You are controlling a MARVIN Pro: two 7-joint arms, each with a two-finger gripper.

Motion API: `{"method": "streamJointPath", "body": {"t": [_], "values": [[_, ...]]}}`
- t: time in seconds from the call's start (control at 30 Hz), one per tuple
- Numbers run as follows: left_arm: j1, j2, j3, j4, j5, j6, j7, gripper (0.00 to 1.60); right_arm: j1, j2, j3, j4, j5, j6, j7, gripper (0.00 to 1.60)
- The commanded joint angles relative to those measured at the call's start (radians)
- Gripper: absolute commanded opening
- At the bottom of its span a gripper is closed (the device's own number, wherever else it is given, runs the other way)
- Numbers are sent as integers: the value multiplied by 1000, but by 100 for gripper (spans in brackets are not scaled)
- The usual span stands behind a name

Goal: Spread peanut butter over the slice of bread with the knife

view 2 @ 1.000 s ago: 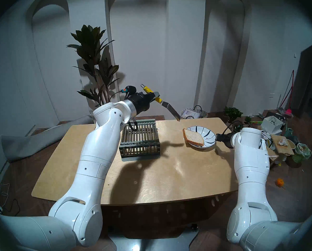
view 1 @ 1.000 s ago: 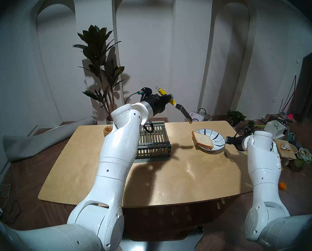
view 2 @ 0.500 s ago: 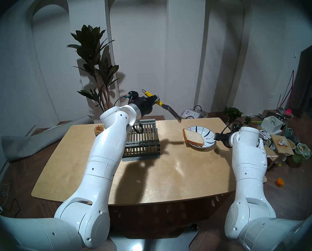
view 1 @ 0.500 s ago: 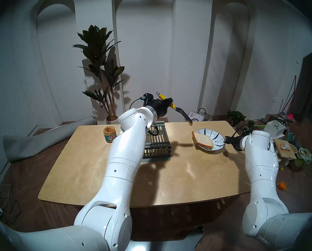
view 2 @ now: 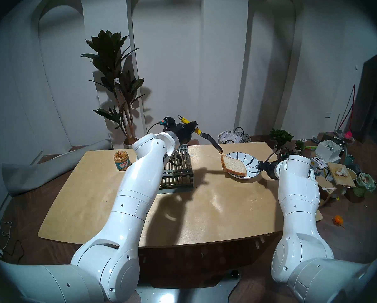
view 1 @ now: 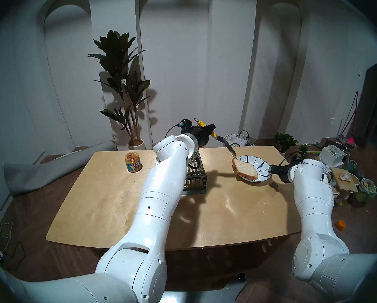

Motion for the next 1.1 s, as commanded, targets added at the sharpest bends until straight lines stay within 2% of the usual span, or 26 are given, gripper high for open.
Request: {"method": "streamJointPath", "body": {"t": [0.0, 0.33, 0.4, 0.43, 0.57, 0.6, 0.67, 0.73, 0.8, 0.9, 1.0, 1.07], "values": [[-56, -41, 4, 46, -1, -53, 0, 0, 40, 2, 0, 24, 7, -34, 4, 160], [-82, -64, -11, 123, -31, -79, -2, 0, 47, -3, 6, 52, 18, -39, 14, 157], [-86, -70, -17, 137, -42, -81, -7, 0, 46, -3, 6, 56, 18, -43, 13, 151], [-88, -70, -15, 143, -41, -86, -8, 0, 45, -3, 7, 59, 18, -44, 12, 136], [-93, -78, -19, 162, -52, -91, -22, 0, 45, -5, 7, 68, 18, -48, 11, 124], [-94, -80, -20, 169, -54, -93, -22, 0, 46, -5, 7, 70, 18, -49, 10, 113], [-97, -83, -22, 181, -56, -97, -23, 0, 46, -5, 8, 74, 19, -52, 10, 117], [-98, -91, -29, 194, -64, -102, -20, 0, 48, -7, 7, 83, 19, -58, 10, 107], [-97, -93, -29, 196, -63, -107, -17, 0, 49, -7, 7, 86, 19, -59, 10, 107], [-93, -106, -39, 203, -71, -112, -1, 0, 52, -10, 7, 96, 20, -67, 9, 94], [-87, -113, -42, 203, -71, -124, 9, 0, 53, -10, 6, 99, 20, -70, 9, 92], [-79, -122, -48, 200, -73, -134, 23, 0, 55, -10, 6, 103, 20, -72, 10, 85]]}}
